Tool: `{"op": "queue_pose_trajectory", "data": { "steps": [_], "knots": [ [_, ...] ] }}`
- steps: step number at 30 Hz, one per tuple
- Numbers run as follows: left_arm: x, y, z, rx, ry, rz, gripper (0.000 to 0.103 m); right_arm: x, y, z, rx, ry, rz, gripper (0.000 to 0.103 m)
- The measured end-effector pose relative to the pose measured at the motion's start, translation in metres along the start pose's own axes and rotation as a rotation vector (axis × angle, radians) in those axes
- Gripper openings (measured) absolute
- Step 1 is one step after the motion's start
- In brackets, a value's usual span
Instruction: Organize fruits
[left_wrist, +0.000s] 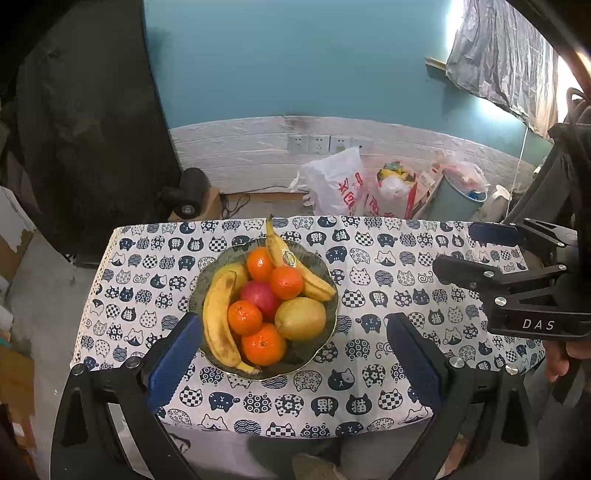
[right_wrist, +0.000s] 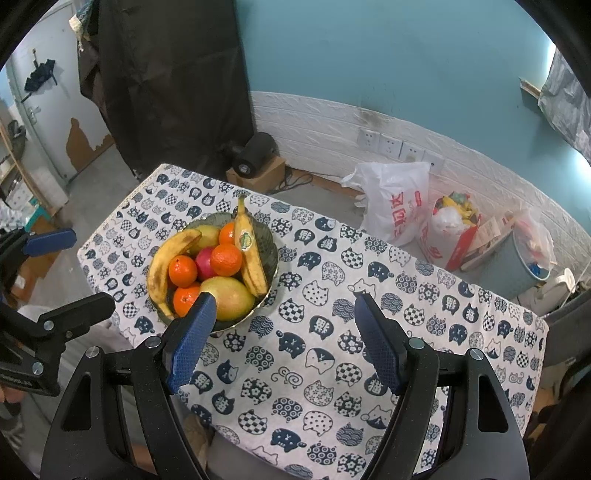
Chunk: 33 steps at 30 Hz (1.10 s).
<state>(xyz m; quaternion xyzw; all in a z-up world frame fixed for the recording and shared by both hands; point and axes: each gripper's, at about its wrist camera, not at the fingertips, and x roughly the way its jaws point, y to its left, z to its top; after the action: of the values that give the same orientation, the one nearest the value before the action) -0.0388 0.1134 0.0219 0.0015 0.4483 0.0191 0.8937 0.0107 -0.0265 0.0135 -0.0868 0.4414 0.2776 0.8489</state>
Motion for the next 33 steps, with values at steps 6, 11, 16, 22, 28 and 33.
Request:
{"op": "queue_pose_trajectory", "data": {
  "steps": [6, 11, 16, 22, 28, 33],
  "knots": [
    [-0.0004, 0.0001, 0.0002, 0.002, 0.001, 0.003, 0.1, 0.0002, 0.0, 0.0004, -0.002, -0.001, 0.0, 0.076],
    [-0.001, 0.001, 0.0003, 0.0, 0.001, 0.008, 0.1, 0.0009, -0.0004, 0.0001, -0.002, 0.0, -0.001, 0.076],
    [-0.0012, 0.0029, 0.0, -0.005, 0.001, 0.011, 0.1, 0.001, -0.0005, 0.0, -0.003, -0.001, -0.001, 0.076],
    [-0.0006, 0.0021, 0.0006, -0.01, 0.016, 0.019, 0.1, 0.0012, -0.0002, -0.0002, -0.002, 0.002, -0.002, 0.076],
    [-0.0009, 0.0012, 0.0006, -0.007, 0.015, 0.019, 0.1, 0.0012, -0.0002, -0.0003, -0.002, 0.0, -0.002, 0.076],
    [-0.0005, 0.003, 0.0003, -0.014, 0.014, 0.028, 0.1, 0.0014, -0.0001, -0.0001, -0.004, 0.001, -0.001, 0.076]
  ]
}}
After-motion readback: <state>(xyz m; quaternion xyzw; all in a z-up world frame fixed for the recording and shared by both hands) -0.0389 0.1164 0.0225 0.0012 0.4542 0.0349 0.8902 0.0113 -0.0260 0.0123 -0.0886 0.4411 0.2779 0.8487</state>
